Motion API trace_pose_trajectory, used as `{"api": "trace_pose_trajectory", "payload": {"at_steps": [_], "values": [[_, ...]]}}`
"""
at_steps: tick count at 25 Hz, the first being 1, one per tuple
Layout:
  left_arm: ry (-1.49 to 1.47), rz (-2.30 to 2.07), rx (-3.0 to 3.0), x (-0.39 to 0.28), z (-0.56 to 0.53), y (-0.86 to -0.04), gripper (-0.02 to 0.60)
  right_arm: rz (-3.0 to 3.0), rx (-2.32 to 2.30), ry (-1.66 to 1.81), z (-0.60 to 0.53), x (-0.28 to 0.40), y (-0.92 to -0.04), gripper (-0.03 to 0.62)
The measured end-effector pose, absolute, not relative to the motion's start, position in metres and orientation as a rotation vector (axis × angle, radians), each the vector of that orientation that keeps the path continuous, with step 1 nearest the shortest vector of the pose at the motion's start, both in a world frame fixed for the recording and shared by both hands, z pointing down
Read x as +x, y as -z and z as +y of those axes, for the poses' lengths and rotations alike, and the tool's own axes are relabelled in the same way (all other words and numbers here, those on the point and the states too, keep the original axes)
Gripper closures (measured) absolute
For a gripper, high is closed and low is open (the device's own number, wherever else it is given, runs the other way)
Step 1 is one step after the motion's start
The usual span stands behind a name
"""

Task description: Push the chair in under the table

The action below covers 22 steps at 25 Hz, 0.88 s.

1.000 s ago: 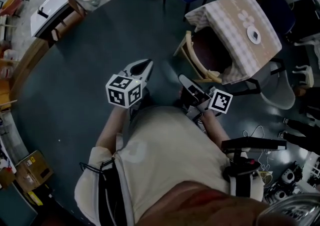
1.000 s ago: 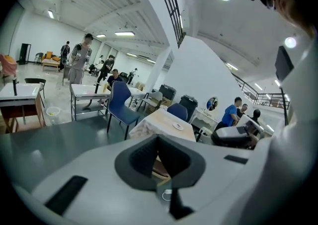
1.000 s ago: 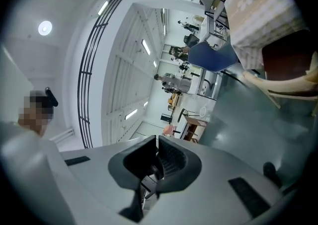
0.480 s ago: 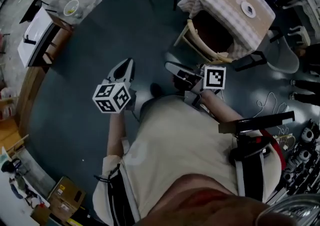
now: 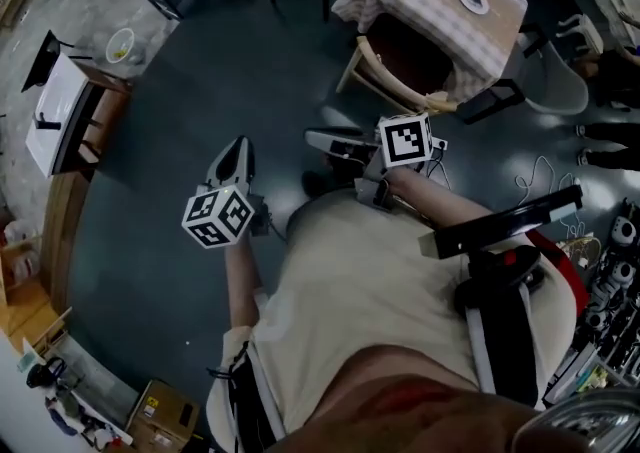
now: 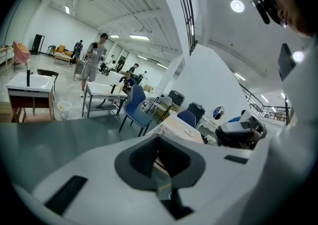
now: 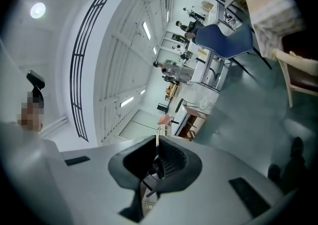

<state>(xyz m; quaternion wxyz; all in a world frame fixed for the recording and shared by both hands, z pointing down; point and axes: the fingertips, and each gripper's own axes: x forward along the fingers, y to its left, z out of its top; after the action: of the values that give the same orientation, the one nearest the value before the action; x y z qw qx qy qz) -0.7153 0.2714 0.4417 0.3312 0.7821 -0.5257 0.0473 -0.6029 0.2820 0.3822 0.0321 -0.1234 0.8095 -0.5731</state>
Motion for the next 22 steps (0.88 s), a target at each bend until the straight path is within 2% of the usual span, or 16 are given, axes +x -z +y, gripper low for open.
{"api": "trace_pose_trajectory", "payload": {"at_steps": [6,22], "values": [[-0.202,-1.356,2.049,-0.716,0.258,-0.445,0.572,2.395,-0.424,1.793,0.263,-0.597,-0.388,0.582],[-0.395,-1.297,2.100,-0.650,0.141,-0.438,0.572,2.247,-0.416,1.840,0.149,-0.549,-0.403,0.582]]}}
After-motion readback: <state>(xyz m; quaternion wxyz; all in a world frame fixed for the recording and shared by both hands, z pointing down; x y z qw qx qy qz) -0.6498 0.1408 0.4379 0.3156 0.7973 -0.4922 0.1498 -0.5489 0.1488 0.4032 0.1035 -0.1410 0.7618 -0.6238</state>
